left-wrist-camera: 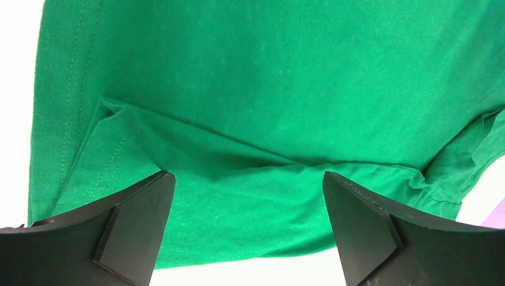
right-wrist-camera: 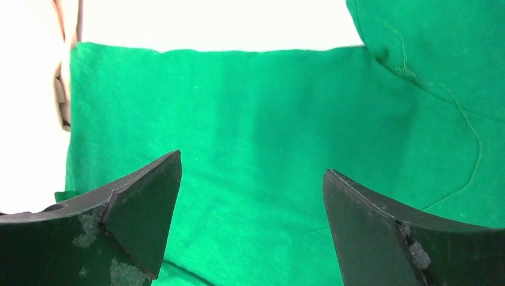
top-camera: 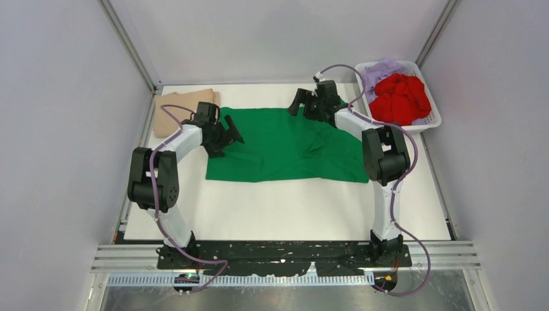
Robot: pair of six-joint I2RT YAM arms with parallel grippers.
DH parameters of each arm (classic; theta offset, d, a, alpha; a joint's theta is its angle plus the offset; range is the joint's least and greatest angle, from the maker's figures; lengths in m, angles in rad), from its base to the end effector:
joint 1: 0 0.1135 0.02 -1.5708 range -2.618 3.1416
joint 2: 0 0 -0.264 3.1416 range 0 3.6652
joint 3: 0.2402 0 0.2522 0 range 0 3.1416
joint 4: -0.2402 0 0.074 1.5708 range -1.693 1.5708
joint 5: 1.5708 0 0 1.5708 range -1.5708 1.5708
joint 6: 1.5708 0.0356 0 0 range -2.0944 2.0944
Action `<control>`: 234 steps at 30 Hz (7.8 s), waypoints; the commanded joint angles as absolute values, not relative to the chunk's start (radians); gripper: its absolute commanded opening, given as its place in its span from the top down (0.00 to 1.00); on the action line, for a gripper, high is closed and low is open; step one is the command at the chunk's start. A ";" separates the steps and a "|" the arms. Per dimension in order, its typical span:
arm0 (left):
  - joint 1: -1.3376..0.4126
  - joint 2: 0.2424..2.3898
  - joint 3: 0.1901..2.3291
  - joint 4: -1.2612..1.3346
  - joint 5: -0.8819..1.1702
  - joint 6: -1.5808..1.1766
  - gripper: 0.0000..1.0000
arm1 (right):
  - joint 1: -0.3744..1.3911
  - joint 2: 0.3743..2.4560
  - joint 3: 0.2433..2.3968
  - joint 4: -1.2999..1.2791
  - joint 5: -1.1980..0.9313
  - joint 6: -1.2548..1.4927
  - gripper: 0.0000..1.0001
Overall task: Fold and stack the t-shirts
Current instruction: Fold the flattened tshirt in 1/3 of the way, then grab the side of the flattened tshirt furthest away from the robot with both arms, then fold the other side of the tshirt into a rectangle
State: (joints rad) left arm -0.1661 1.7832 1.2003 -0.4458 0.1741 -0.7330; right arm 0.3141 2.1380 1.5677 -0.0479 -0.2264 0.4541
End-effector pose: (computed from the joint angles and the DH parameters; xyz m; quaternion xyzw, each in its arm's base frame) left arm 0.3634 -0.0672 0.1934 -0.2461 0.9281 -0.1914 0.2038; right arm 0.4626 0.1587 0.1914 0.0101 0.8845 0.2638 0.3848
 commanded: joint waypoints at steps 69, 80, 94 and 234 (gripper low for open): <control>-0.262 1.294 0.566 -0.550 0.157 -0.758 0.00 | 0.220 1.333 0.610 -0.700 -0.040 0.419 0.04; -0.327 1.028 0.416 -0.660 0.144 -0.877 0.00 | 0.221 1.214 0.567 -0.752 -0.043 0.484 0.05; -0.347 0.845 0.440 -0.713 0.139 -0.894 0.00 | 0.221 1.092 0.583 -0.716 -0.046 0.451 0.05; -0.255 1.700 1.314 -0.697 0.009 -0.547 1.00 | 0.289 1.775 1.353 -0.526 0.369 0.363 0.95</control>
State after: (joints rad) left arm -0.2432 1.7866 1.3540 -0.7418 0.0284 -0.5709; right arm 0.2657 1.9377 1.4490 -0.5705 0.3542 0.3645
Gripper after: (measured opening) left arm 0.024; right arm 0.074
